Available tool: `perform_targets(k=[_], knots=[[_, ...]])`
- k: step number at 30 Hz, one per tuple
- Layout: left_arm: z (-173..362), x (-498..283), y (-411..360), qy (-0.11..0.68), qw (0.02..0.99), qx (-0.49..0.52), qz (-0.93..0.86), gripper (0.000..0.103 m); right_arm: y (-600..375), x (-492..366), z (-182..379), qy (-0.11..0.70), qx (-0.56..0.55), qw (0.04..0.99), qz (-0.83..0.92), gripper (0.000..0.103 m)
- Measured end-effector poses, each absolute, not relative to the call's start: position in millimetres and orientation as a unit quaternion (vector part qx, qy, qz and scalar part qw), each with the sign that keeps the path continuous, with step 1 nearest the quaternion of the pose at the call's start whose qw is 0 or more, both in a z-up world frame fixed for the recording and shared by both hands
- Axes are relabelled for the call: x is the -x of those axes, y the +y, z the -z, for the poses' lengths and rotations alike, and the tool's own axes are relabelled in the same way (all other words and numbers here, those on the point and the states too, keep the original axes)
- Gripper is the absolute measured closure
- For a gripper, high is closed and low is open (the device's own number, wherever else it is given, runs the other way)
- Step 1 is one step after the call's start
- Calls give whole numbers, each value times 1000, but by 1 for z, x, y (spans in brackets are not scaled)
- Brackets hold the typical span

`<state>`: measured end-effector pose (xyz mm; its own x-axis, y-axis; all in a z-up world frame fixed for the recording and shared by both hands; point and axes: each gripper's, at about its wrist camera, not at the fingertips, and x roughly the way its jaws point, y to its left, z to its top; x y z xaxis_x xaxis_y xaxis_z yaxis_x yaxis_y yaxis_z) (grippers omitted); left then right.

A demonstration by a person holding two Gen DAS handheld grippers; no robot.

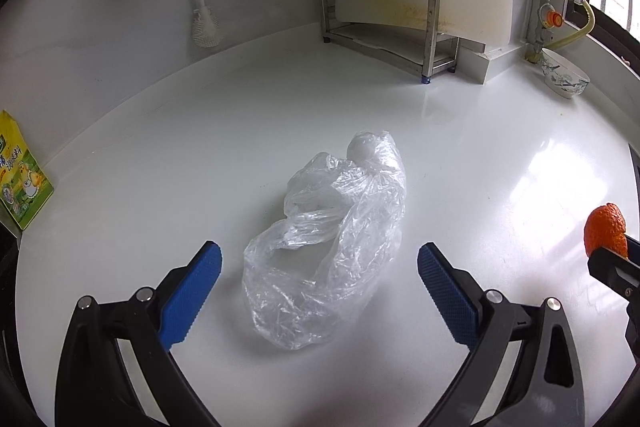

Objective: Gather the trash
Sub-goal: 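Close the left tool on the clear plastic bag while the right tool holds the peel, then carry the bag and peel over the grey bin with both tools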

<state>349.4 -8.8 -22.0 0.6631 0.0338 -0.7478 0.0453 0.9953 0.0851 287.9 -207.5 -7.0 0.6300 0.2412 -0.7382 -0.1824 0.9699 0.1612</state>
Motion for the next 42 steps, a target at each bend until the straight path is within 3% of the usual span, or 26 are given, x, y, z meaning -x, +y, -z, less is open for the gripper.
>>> perform_targets(k=[6,7,11,13,15,30,42], knots=[[33,-364,-12,429,902,-43,-4,12,-220,-284,10,416,-53,901,-114,70],[33,-365,-13,429,902,-44,-3,24,-221,-283,11,416,-56,900,-114,70],[34,-362,-13,431,902,-42,4,49,-221,-280,13,415,-66,900,-118,70],[32,-358,-12,430,902,-37,7,70,-220,-276,14,414,-67,900,-120,70],[30,-350,-9,427,903,-32,9,77,-218,-271,14,414,-67,899,-123,70],[-24,-211,5,368,928,-43,27,80,-209,-181,-1,392,-78,909,-117,70],[-17,-81,-14,366,926,-48,80,80,-220,-47,15,388,-115,910,-85,70]])
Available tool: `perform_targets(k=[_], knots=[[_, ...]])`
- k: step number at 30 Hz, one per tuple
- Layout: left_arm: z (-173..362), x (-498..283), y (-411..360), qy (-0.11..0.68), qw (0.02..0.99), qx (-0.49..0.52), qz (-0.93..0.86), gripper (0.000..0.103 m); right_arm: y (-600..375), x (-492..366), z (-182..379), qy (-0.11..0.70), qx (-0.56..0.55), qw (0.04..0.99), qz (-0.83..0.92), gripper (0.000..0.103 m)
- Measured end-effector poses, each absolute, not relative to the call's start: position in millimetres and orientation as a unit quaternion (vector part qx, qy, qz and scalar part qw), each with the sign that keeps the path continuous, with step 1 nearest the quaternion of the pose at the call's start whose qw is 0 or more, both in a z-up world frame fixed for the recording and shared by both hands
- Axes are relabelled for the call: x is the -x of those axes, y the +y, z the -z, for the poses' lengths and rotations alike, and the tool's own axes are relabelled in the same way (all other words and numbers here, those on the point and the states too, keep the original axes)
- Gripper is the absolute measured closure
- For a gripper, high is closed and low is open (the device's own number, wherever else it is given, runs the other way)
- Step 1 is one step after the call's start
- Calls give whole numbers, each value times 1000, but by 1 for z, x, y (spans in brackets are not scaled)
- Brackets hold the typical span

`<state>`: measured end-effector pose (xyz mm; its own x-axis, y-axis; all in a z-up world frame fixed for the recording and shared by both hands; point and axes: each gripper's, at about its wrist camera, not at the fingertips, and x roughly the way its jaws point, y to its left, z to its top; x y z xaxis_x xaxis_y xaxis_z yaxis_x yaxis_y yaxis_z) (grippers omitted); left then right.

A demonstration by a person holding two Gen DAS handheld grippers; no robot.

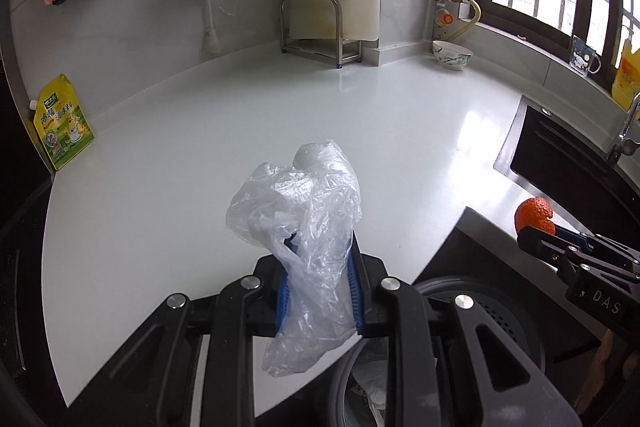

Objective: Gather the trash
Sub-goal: 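Carry the bag and peel over the grey bin with both tools, then open both tools to drop the bag and peel into the bin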

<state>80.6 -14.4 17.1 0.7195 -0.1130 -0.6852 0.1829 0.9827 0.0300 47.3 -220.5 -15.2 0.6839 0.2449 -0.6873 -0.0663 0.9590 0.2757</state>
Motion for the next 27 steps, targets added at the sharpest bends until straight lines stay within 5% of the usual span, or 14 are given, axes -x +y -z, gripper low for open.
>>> perform_targets(k=[12,27], knots=[[18,4,-55,377,912,-66,145,80,-248,53,64,423,-133,895,-51,70],[61,21,-60,420,891,-77,152,79,-233,60,91,440,-130,886,-64,70]])
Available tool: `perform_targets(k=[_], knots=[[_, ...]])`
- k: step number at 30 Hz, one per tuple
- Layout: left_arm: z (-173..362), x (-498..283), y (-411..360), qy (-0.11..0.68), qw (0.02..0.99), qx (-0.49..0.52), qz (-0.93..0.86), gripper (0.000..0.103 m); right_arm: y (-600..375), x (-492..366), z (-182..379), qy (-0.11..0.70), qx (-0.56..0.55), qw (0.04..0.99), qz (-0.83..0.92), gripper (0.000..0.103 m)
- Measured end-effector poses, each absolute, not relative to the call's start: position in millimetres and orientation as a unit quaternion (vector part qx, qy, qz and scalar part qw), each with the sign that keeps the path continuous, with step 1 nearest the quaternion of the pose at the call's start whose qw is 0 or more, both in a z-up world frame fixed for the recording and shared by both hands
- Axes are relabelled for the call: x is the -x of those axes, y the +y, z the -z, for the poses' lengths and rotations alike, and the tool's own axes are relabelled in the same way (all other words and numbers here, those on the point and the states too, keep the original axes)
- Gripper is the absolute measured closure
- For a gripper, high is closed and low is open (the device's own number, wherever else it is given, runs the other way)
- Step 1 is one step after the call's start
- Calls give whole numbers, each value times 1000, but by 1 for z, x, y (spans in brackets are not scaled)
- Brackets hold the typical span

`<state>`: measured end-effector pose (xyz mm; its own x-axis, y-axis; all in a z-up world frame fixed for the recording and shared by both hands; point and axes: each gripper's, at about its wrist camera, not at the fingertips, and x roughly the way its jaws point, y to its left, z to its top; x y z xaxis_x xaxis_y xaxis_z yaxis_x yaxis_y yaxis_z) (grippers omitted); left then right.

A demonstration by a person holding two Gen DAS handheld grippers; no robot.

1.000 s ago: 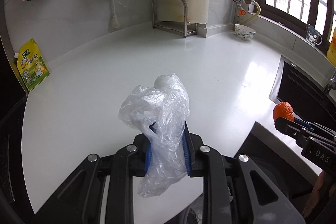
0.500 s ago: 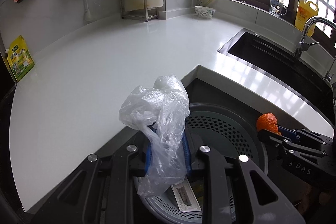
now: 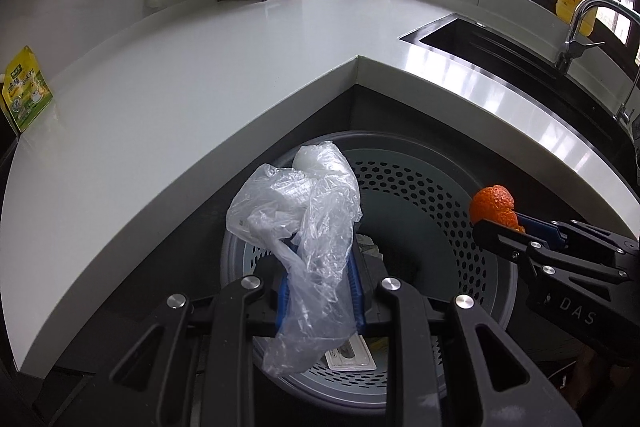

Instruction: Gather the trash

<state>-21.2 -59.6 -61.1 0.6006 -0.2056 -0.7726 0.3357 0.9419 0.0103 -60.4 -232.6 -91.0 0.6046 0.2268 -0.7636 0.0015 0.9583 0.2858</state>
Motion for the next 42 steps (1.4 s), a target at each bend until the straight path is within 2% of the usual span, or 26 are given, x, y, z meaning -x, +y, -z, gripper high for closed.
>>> perform_targets(k=[2,5,6,7,9,21,32,42], knots=[[60,22,-57,419,892,-75,152,78,-232,61,92,441,-128,886,-65,70],[60,22,-55,421,891,-71,151,69,-231,61,93,442,-131,885,-70,70],[60,22,-55,422,891,-70,151,61,-231,60,93,442,-130,885,-70,68],[60,23,-54,422,892,-68,149,47,-231,59,93,442,-129,885,-70,62],[57,23,-51,416,895,-64,147,35,-232,62,90,434,-128,889,-67,51],[55,23,-41,415,900,-62,118,25,-237,61,91,436,-138,887,-56,46],[56,23,-36,420,899,-61,106,23,-233,59,97,443,-132,886,-46,45],[57,22,-33,424,898,-59,101,16,-229,57,100,448,-126,884,-52,43]])
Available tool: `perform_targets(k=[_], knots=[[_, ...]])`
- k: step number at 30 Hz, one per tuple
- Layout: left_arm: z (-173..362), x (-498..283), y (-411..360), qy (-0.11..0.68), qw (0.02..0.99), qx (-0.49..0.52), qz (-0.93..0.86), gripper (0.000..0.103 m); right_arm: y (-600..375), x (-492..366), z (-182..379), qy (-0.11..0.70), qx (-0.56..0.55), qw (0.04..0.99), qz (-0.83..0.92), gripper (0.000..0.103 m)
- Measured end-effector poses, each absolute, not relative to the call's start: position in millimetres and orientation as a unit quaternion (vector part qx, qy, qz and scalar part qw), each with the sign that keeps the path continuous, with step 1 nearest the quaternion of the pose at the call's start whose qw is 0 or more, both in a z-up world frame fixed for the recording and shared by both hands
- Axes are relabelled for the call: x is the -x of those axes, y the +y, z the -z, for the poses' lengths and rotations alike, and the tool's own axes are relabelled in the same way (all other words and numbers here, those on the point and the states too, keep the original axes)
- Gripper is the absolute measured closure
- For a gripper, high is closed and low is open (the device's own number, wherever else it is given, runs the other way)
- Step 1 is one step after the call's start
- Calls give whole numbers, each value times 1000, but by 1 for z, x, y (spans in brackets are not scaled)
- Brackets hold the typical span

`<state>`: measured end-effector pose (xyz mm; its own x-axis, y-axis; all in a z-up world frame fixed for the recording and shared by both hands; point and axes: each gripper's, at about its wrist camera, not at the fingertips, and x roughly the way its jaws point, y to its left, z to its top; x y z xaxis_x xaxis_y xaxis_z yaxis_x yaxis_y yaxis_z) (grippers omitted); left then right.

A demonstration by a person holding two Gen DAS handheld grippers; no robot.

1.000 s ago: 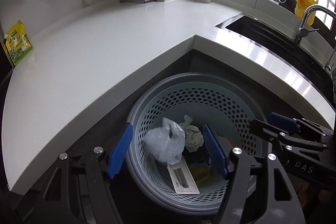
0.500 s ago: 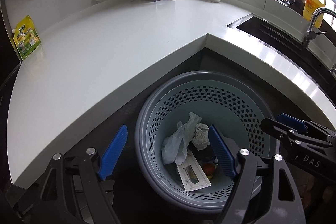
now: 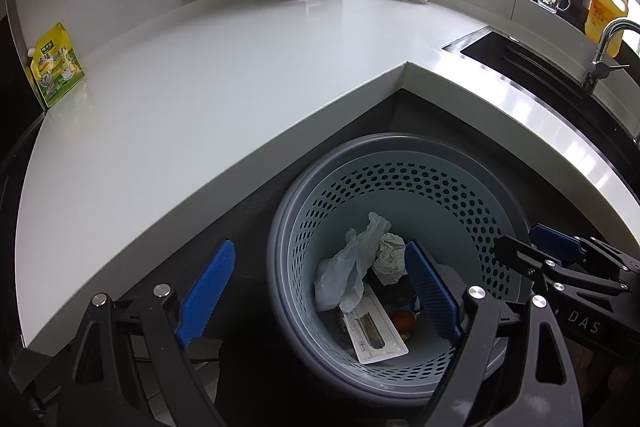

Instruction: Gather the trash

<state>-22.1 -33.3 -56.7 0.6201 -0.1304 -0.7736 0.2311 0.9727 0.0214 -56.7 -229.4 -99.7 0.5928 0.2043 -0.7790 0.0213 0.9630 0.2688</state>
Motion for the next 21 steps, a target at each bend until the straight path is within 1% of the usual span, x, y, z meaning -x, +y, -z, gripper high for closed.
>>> perform_targets(k=[1,5,8,14,16,21], knots=[[57,22,-33,425,898,-59,100,14,-229,56,100,449,-126,883,-52,43],[57,22,-32,423,899,-60,99,12,-230,55,102,452,-128,881,-54,43],[58,21,-33,426,897,-59,99,9,-230,56,101,450,-128,882,-53,41],[59,20,-32,428,897,-58,96,7,-231,56,101,449,-129,883,-47,39],[59,20,-32,429,896,-59,94,7,-229,57,99,445,-121,887,-41,35],[60,20,-33,431,896,-63,90,6,-227,59,96,436,-118,891,-36,33]])
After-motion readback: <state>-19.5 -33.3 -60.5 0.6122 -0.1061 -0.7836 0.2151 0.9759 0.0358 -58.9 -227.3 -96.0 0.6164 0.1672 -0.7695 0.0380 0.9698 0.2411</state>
